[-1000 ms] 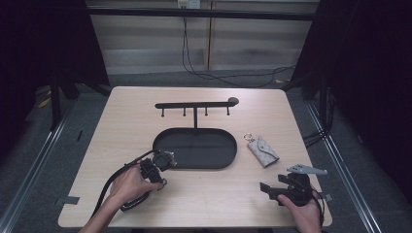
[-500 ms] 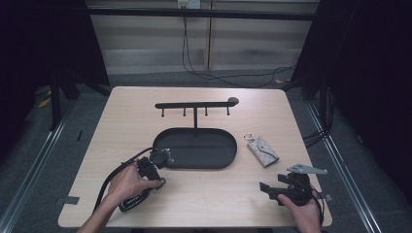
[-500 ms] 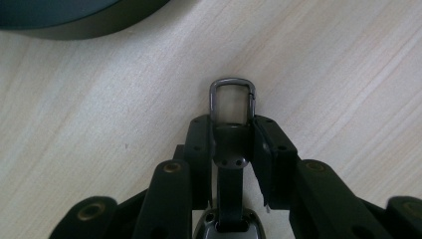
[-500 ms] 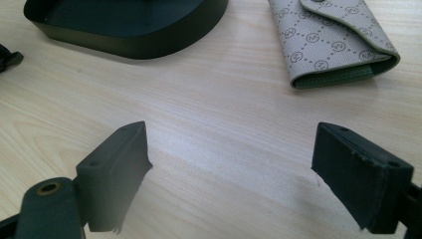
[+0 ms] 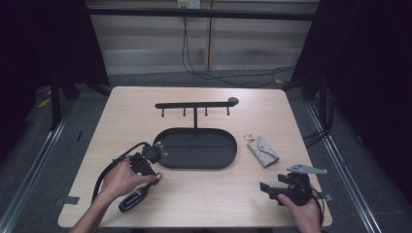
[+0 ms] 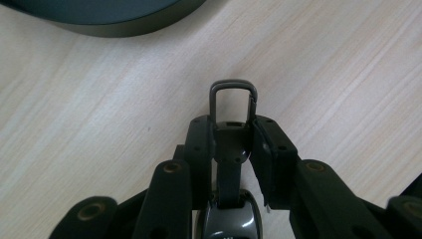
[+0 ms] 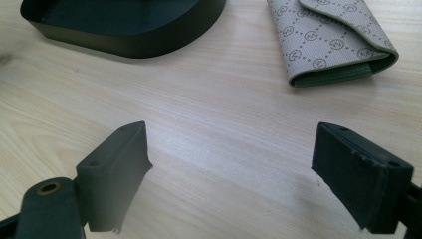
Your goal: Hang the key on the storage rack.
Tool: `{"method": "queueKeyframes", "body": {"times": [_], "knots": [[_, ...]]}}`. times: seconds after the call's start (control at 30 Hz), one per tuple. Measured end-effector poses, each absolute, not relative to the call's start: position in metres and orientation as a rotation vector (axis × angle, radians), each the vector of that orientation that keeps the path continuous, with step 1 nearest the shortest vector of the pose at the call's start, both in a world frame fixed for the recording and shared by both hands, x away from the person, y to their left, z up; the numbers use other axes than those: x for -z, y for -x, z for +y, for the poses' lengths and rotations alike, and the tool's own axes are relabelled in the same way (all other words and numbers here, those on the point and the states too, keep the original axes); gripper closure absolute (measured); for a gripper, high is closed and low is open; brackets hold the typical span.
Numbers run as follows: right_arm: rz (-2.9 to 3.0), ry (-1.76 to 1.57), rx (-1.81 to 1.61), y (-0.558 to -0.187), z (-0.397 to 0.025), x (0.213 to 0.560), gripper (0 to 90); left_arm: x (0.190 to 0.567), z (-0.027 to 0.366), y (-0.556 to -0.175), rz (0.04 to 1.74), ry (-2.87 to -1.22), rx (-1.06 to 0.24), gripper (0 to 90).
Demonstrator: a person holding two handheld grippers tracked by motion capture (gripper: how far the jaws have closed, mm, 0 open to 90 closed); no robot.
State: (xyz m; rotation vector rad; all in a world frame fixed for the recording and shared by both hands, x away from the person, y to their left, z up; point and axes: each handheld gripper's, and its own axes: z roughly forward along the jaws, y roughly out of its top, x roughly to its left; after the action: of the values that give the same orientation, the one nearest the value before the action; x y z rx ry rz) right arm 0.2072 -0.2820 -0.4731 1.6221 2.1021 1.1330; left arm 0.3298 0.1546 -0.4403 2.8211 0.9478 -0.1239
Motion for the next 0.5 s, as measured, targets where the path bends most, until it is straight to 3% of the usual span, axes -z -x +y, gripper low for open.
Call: {"method": "queueKeyframes", "body": {"times": [0.5], "knots": [[2.099,-1.633,-1.127,-0.209,-0.282,0.474,14.6,0.418,0.164,-0.335,0.913,-2.801,0.102,70.5]]}}
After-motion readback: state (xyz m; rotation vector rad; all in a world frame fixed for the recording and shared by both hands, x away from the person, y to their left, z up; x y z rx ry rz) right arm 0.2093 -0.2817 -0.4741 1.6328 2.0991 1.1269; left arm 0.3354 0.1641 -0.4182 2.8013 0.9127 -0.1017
